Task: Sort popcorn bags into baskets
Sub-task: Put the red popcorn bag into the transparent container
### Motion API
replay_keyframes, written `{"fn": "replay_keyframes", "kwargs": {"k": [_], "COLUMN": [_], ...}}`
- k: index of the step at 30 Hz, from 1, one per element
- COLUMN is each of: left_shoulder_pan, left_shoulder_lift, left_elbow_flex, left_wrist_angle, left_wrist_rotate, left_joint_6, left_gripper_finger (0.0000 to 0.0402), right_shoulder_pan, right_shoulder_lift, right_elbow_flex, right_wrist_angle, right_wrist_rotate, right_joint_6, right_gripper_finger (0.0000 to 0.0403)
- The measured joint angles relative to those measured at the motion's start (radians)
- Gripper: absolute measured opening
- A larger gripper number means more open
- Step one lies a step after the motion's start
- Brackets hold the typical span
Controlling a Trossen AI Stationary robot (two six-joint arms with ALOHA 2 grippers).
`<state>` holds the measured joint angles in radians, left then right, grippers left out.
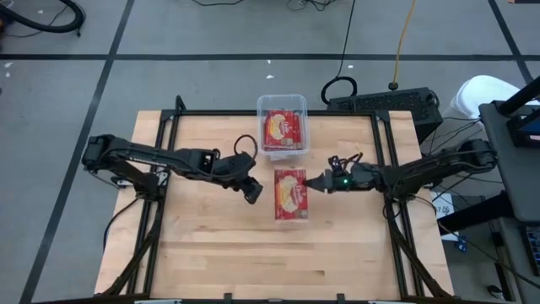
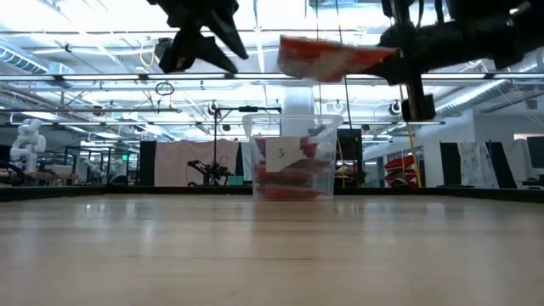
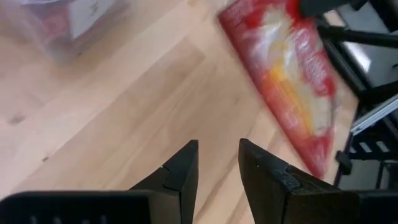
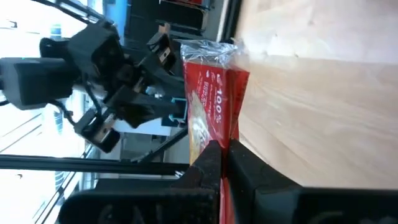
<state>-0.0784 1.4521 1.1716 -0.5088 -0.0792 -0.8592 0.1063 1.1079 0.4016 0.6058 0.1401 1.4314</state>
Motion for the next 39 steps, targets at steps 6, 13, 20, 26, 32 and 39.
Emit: {"fn": "replay_keyframes", "kwargs": {"k": [6,13,20,26,32,39], "left_shoulder_pan": [0.019,0.076,0.118,0.133,0.132,0.158], "left_shoulder_lift": [-0.045,-0.111,-0.167,-0.195,-0.199,-0.248], "left_elbow_flex": [-0.002,-0.001,-0.001,0.001,-0.001,-0.002], "left_wrist_angle": [-0.013,0.030,0.069,0.089,0.059,0.008], "left_wrist_rotate": [-0.005,0.000,0.013,0.027,0.028,0.032], "left_joint_6": [0.010,0.004,0.037,0.046,0.048,0.140], "left_gripper_finger": [0.0118,0.0118,0.0118,0.0118,0.0118,0.0118], "right_shoulder_pan": [-0.046,-0.116,-0.173,-0.204,-0.255,-0.348], "right_shoulder_lift": [-0.055,-0.083,-0.111,-0.112,-0.113,-0.109], "right_elbow_flex": [0.077,0.131,0.174,0.268,0.370,0.473], "right_wrist_angle": [-0.114,-0.146,-0.150,-0.232,-0.342,-0.408], "right_wrist_rotate": [-0.007,-0.013,-0.041,-0.069,-0.084,-0.093], "right_joint_6": [-0.048,-0.086,-0.114,-0.160,-0.211,-0.240], "right_gripper_finger": [0.0000,0.0000,0.0000,0.0000,0.0000,0.0000]}}
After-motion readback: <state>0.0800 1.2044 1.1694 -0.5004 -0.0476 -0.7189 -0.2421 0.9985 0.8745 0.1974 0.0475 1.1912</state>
